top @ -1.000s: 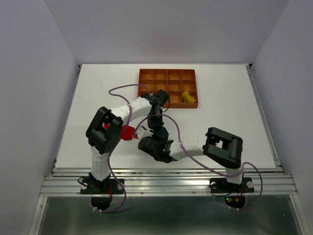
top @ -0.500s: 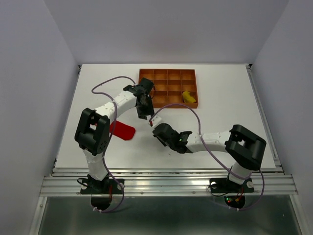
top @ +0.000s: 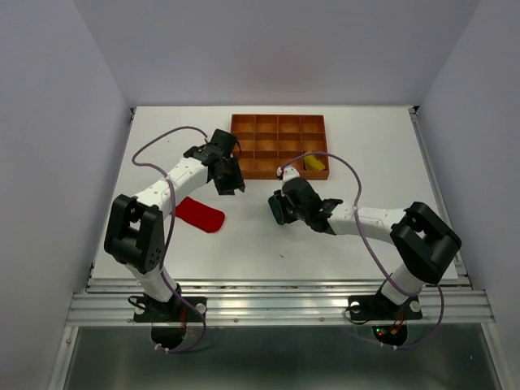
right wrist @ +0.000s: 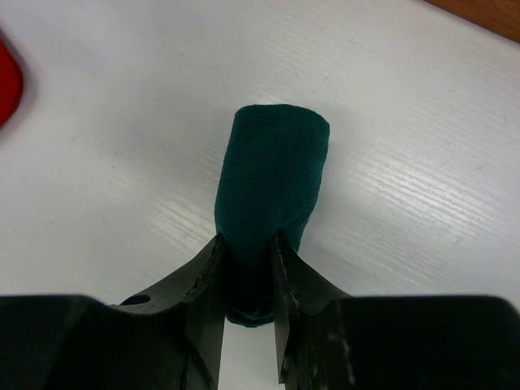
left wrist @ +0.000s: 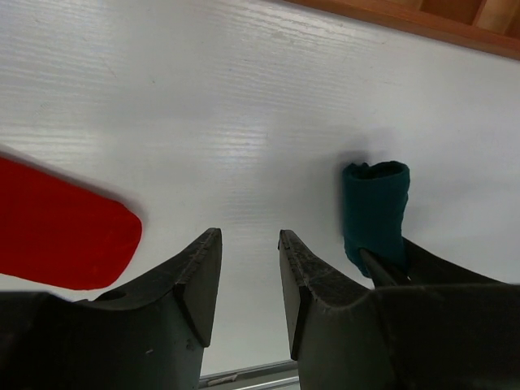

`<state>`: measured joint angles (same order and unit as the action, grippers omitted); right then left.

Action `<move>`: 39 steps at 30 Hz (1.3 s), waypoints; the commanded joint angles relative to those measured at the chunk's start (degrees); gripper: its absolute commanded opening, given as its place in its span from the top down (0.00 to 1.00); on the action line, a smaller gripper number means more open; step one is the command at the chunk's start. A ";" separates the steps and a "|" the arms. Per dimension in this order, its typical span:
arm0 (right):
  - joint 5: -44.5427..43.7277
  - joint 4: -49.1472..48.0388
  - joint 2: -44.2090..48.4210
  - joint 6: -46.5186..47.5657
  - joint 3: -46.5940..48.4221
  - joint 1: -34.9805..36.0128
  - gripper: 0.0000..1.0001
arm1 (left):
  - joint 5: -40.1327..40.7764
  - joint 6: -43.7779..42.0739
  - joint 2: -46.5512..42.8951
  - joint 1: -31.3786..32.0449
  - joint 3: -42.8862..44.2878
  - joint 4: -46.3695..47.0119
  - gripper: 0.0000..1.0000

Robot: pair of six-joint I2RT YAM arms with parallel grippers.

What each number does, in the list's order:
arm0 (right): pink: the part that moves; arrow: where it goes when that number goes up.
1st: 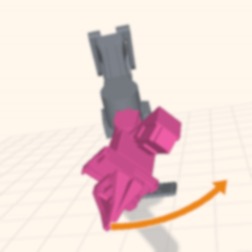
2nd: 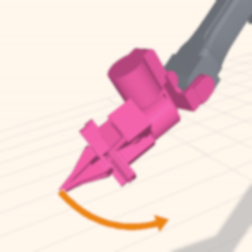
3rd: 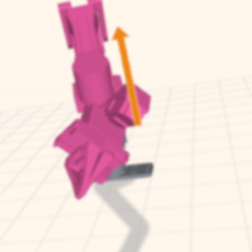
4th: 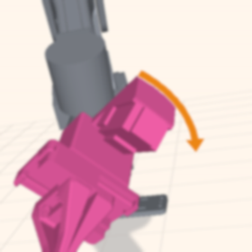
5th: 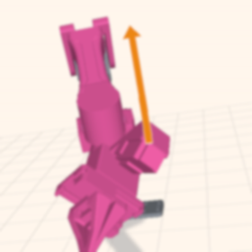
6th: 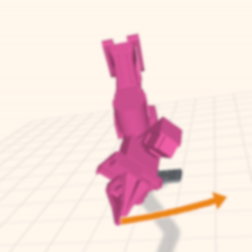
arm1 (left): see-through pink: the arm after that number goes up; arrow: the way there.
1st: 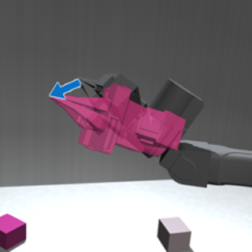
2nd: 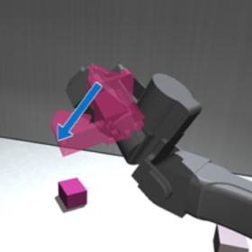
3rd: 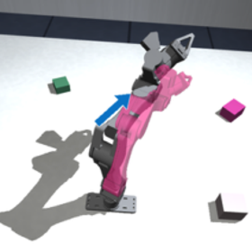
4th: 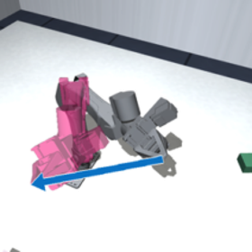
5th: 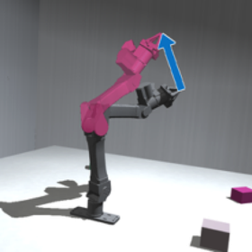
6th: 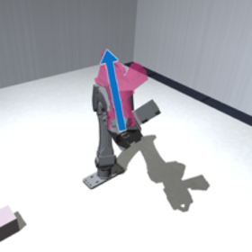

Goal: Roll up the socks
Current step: Roll the socks, then place the rolled socks into the container

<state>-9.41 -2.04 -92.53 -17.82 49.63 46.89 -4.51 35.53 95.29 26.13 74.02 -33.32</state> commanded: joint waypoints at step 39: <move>-16.52 -0.86 -11.35 44.63 26.31 -14.64 0.99 | 1.09 -1.43 10.09 -8.99 10.09 5.81 0.56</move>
<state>-27.81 0.89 -102.89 23.94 71.70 32.62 -3.62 34.54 105.56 17.93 83.53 -29.41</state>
